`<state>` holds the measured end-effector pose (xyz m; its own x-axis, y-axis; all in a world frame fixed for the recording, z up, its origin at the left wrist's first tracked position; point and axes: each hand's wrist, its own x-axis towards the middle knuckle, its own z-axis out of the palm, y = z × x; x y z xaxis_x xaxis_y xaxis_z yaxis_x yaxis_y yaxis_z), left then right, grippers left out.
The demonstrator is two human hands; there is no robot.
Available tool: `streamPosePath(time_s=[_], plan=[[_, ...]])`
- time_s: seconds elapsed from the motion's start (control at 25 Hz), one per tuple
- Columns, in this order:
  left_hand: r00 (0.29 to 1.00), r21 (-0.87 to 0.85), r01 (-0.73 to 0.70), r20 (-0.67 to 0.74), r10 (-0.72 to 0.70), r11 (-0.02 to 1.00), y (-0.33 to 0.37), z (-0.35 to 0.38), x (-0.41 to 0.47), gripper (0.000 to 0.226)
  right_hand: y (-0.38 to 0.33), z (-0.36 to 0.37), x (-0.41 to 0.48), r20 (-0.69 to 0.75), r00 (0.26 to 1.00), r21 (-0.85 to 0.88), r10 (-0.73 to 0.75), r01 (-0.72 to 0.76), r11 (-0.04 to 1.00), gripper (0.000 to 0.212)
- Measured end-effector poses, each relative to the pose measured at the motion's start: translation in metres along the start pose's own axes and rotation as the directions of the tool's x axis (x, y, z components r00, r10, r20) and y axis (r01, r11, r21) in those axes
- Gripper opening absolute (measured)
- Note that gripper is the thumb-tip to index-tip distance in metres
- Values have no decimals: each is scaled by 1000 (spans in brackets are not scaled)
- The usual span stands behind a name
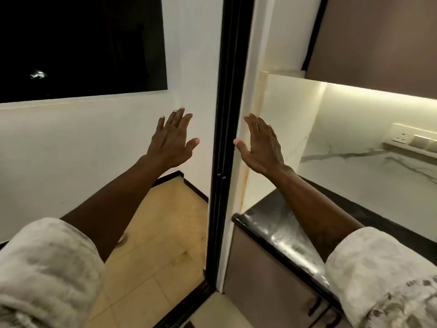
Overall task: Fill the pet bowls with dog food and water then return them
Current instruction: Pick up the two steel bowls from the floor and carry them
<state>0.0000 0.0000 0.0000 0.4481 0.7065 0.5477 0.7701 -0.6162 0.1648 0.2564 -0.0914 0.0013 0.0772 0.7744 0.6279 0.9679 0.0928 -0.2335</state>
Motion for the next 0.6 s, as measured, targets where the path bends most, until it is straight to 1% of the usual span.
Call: streamPosePath(time_s=[0.04,0.16,0.32,0.48,0.6], plan=[[999,32,37,3,-37,999,-23,-3,-9,72,-18,20,4,21,999,23,-28,27,999,70],[992,68,118,37,-120,991,-88,-7,-38,73,-69,73,14,111,993,77,-50,41,996,70],[971,95,219,72,-226,971,-167,-16,-75,73,-130,143,34,179,976,140,-121,97,985,70],[937,134,328,76,-340,935,-239,-19,-108,73,-184,212,49,239,951,225,-198,144,964,70],[908,165,395,80,-411,904,-288,-18,-126,73,-214,266,62,250,937,284,-244,170,944,69]])
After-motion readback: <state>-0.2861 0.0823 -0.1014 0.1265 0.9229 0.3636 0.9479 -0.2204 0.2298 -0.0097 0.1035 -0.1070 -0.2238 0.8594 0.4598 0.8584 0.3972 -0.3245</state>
